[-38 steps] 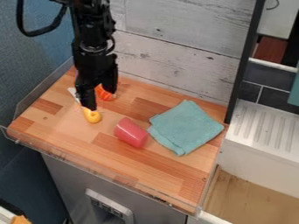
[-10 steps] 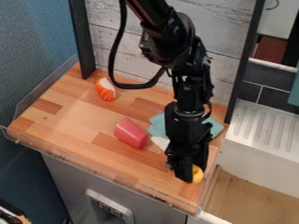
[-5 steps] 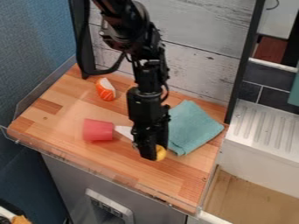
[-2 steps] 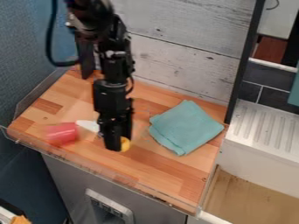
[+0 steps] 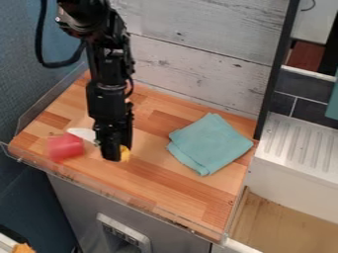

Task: Lift the yellow knife

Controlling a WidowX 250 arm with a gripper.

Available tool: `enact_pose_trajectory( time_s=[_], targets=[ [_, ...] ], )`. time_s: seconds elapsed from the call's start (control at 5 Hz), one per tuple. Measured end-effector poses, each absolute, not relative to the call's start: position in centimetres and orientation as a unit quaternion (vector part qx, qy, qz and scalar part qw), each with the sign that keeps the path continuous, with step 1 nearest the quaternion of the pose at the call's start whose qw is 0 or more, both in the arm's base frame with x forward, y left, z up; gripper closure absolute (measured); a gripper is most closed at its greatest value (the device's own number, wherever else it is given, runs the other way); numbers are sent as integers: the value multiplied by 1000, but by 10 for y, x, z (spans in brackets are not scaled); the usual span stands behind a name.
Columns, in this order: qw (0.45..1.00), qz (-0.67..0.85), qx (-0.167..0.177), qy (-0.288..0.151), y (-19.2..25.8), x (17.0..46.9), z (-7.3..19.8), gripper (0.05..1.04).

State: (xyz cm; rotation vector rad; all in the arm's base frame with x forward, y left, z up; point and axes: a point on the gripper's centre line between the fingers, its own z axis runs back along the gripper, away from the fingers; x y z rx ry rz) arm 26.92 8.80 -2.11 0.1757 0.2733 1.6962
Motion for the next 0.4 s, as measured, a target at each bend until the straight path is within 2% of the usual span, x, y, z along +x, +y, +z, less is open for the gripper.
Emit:
enact_pose_trajectory(
  time_s=[0.4],
  targets=[
    [660,742,77,91,104,284,-17,595]
  ],
)
